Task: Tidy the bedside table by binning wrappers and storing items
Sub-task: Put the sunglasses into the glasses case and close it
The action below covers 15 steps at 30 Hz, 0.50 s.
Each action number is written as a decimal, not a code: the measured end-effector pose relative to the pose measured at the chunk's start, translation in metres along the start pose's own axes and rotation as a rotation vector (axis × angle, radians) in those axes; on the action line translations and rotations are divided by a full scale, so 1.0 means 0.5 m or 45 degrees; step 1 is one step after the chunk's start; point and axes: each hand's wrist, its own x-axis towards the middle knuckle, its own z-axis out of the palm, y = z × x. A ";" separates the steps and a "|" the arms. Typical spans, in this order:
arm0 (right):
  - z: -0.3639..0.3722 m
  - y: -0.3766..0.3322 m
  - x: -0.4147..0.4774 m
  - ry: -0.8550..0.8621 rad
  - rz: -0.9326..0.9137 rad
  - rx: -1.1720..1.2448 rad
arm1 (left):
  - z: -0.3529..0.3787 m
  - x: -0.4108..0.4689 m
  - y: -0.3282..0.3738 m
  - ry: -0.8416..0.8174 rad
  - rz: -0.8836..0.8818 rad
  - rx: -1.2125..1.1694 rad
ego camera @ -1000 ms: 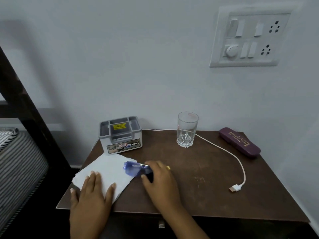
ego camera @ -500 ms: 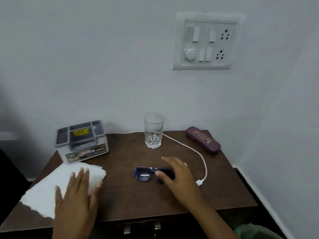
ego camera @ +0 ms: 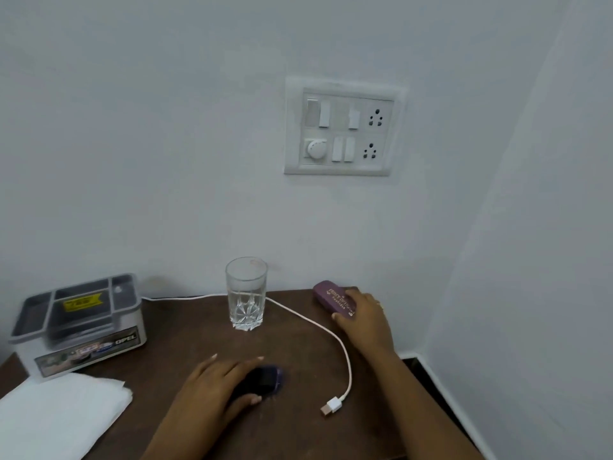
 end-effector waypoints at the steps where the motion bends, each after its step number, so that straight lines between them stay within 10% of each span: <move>1: 0.001 -0.001 -0.002 0.004 -0.005 0.018 | 0.002 0.000 -0.008 0.015 -0.015 -0.007; 15: 0.036 -0.146 -0.257 -0.386 -0.599 0.470 | -0.060 -0.068 -0.103 0.223 -0.314 0.097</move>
